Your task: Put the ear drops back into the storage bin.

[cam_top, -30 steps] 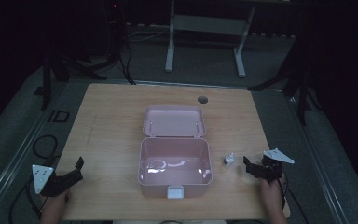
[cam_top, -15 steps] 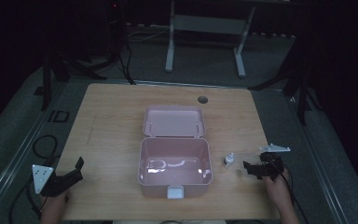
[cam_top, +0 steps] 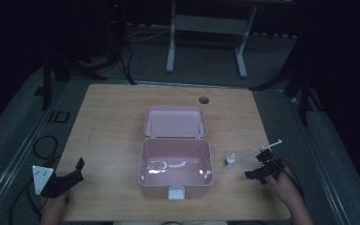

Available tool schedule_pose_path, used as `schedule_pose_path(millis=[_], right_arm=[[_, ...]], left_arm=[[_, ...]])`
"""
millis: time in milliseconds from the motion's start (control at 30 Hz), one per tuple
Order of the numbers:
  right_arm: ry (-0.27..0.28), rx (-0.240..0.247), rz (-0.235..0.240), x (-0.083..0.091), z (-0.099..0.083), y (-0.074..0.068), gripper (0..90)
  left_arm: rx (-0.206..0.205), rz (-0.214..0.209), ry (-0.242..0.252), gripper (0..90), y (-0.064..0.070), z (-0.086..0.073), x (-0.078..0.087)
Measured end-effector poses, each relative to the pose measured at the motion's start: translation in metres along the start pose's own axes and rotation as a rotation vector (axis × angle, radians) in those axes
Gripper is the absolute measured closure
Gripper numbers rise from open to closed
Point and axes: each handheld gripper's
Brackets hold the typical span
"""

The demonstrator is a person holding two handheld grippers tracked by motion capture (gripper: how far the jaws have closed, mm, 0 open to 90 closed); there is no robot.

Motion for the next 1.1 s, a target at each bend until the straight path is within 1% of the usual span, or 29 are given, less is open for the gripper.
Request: schedule_pose_path(millis=[133, 167, 233, 267, 300, 333, 367, 400, 433, 500, 533, 600, 633, 700, 733, 767, 800, 833, 900, 933, 967, 1067, 1100], right_arm=[[-0.080, 0.032, 0.017, 0.005, 0.005, 0.000, 10.7], [-0.080, 0.032, 0.017, 0.005, 0.005, 0.000, 10.7], [-0.131, 0.044, 0.028, 0.009, 0.007, 0.000, 10.7], [-0.169, 0.057, 0.028, 0.011, 0.008, -0.001, 10.8], [-0.187, 0.058, 0.035, 0.012, 0.008, -0.001, 10.7], [-0.187, 0.058, 0.035, 0.012, 0.008, -0.001, 10.7], [-0.244, 0.075, 0.038, 0.013, 0.008, -0.002, 10.8], [-0.244, 0.075, 0.038, 0.013, 0.008, -0.002, 10.8], [-0.295, 0.082, 0.048, 0.014, 0.007, -0.002, 10.8], [-0.327, 0.091, 0.057, 0.016, 0.007, -0.002, 11.1], [-0.337, 0.089, 0.067, 0.017, 0.007, -0.001, 14.1], [-0.339, 0.087, 0.071, 0.019, 0.007, -0.001, 14.2], [-0.347, 0.096, 0.079, 0.021, 0.009, -0.001, 14.2], [-0.338, 0.097, 0.084, 0.023, 0.011, -0.001, 14.2], [-0.347, 0.098, 0.091, 0.024, 0.011, -0.002, 14.2], [-0.356, 0.109, 0.100, 0.023, 0.011, -0.003, 14.2], [-0.356, 0.109, 0.100, 0.023, 0.011, -0.003, 14.2], [-0.375, 0.110, 0.109, 0.021, 0.013, -0.004, 14.1], [-0.386, 0.117, 0.115, 0.020, 0.014, -0.004, 14.1], [-0.386, 0.117, 0.115, 0.020, 0.014, -0.004, 14.1], [-0.387, 0.118, 0.131, 0.019, 0.017, -0.004, 12.9], [-0.393, 0.129, 0.154, 0.018, 0.021, -0.004, 11.3], [-0.393, 0.129, 0.154, 0.018, 0.021, -0.004, 11.3]], left_arm=[[0.001, 0.000, -0.001, 0.4, 0.000, 0.000, 0.000], [0.001, 0.000, -0.001, 0.4, 0.000, 0.000, 0.000], [0.001, 0.000, -0.001, 0.4, 0.000, 0.000, 0.000], [0.001, 0.000, -0.001, 0.5, 0.000, 0.000, 0.000], [0.001, 0.000, -0.001, 0.4, 0.000, 0.000, 0.000], [0.001, 0.000, -0.001, 0.4, 0.000, 0.000, 0.000], [0.001, -0.001, -0.001, 0.4, 0.000, 0.000, 0.000], [0.002, -0.001, 0.000, 0.4, 0.000, 0.000, 0.000], [0.000, -0.001, -0.002, 0.4, 0.000, 0.000, 0.000], [0.002, -0.002, -0.001, 0.4, 0.000, 0.000, 0.000], [0.002, -0.002, -0.001, 0.4, 0.000, 0.000, 0.000], [0.003, -0.002, -0.002, 0.4, 0.000, 0.000, 0.000], [0.002, -0.002, -0.001, 0.4, 0.000, 0.000, 0.000], [0.001, -0.002, -0.002, 0.4, 0.000, 0.000, 0.000], [0.002, -0.001, -0.001, 0.5, 0.000, 0.000, 0.000], [0.002, -0.001, -0.002, 0.4, 0.000, 0.000, 0.000], [0.002, -0.001, -0.002, 0.4, 0.000, 0.000, 0.000], [0.002, -0.001, -0.002, 0.4, 0.000, 0.000, 0.000], [0.002, -0.001, -0.002, 0.4, 0.000, 0.000, 0.000], [0.003, -0.002, -0.001, 0.4, 0.000, 0.000, 0.000], [0.003, -0.001, -0.001, 0.4, 0.000, 0.000, 0.000], [0.003, -0.002, -0.001, 0.4, -0.001, 0.000, 0.000], [0.003, -0.002, -0.001, 0.5, -0.001, 0.000, 0.000]])
Point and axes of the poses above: each handheld gripper's, and its own axes: x roughly backward along the jaws, z roughly out of its top, y roughly to its right, and after that the axes turned 10 degrees about y, right-handed
